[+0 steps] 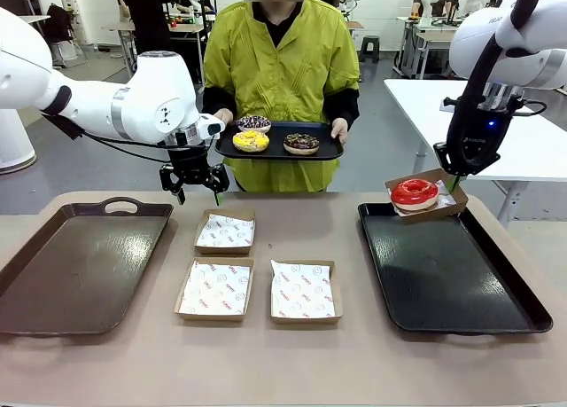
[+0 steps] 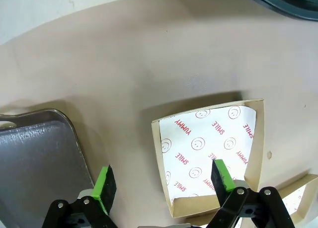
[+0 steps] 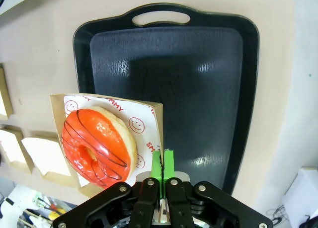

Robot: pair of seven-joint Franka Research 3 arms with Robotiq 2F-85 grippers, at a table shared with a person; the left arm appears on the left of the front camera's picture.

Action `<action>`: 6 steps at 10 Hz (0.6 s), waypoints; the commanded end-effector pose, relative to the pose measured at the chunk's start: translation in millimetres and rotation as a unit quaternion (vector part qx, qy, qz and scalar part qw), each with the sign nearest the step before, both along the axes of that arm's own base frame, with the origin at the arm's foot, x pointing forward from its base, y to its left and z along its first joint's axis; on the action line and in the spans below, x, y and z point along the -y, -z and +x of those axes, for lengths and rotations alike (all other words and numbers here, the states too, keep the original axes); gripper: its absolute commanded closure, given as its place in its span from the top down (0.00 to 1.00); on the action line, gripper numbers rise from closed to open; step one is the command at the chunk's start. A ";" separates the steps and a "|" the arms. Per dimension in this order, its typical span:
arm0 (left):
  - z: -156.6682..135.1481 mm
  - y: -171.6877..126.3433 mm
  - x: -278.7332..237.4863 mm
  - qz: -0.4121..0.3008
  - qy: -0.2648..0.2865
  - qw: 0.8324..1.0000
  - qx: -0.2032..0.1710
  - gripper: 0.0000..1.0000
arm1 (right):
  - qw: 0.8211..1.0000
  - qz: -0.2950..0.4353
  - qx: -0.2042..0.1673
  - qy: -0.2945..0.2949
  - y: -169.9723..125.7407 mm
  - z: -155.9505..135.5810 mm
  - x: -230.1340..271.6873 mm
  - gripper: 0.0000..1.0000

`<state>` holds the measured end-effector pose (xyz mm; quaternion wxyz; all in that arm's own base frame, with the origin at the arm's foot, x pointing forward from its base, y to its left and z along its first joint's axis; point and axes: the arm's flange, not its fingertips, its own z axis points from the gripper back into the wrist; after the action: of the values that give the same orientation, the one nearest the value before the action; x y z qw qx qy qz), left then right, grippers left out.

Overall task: Individually package the donuts and arrange them on the tray.
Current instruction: Place the picked Paper togo box on the Handle tray while simultaneously picking up another Paper togo box from the table with the other hand.

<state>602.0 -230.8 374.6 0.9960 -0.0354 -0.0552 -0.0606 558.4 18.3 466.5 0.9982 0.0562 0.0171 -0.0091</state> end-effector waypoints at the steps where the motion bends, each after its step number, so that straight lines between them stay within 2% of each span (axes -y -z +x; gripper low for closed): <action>1: 0.0 0.0 0.0 0.000 0.000 1.000 0.000 1.00 | 1.000 0.000 0.000 0.000 0.0 0.0 0.0 0.01; 3: -20.4 13.0 1.7 0.024 -0.030 0.999 0.015 1.00 | 1.000 -0.021 0.012 0.015 24.5 6.8 -16.5 0.01; 6: -21.8 27.8 -1.1 0.021 -0.052 0.998 0.001 1.00 | 1.000 -0.011 0.017 0.019 50.2 22.5 -22.9 0.01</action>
<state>583.9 -231.1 347.3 0.9984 -0.0220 -0.0463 -0.0250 578.3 39.2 422.3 0.9984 0.0529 0.0072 -0.0171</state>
